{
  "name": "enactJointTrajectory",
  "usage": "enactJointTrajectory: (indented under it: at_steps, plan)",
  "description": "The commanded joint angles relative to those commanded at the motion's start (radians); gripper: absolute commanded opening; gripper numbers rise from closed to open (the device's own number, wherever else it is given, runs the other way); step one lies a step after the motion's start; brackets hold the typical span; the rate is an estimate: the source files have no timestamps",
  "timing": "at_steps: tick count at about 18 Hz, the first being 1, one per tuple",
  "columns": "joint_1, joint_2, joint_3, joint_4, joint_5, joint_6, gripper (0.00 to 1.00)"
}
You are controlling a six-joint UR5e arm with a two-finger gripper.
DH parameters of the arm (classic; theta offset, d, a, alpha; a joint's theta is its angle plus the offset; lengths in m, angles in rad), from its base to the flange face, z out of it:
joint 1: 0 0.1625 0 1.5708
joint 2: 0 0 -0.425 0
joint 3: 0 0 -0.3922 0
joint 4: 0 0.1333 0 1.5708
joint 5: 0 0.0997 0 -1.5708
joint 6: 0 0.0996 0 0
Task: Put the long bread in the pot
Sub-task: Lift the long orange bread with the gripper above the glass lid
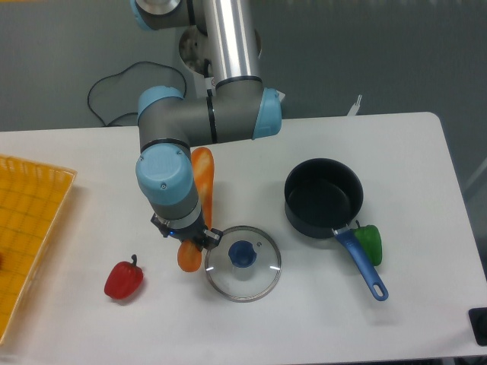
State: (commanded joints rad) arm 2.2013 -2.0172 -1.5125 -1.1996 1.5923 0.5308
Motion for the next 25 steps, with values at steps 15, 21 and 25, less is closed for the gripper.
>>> enactJointTrajectory:
  at_steps: [15,21,25]
  plan:
    - [0.014,0.009,0.011,0.012,-0.012,0.011,0.40]
    - [0.015,0.009,0.048,0.017,-0.015,0.038,0.40]
    - [0.034,0.021,0.064,0.018,-0.020,0.101,0.40]
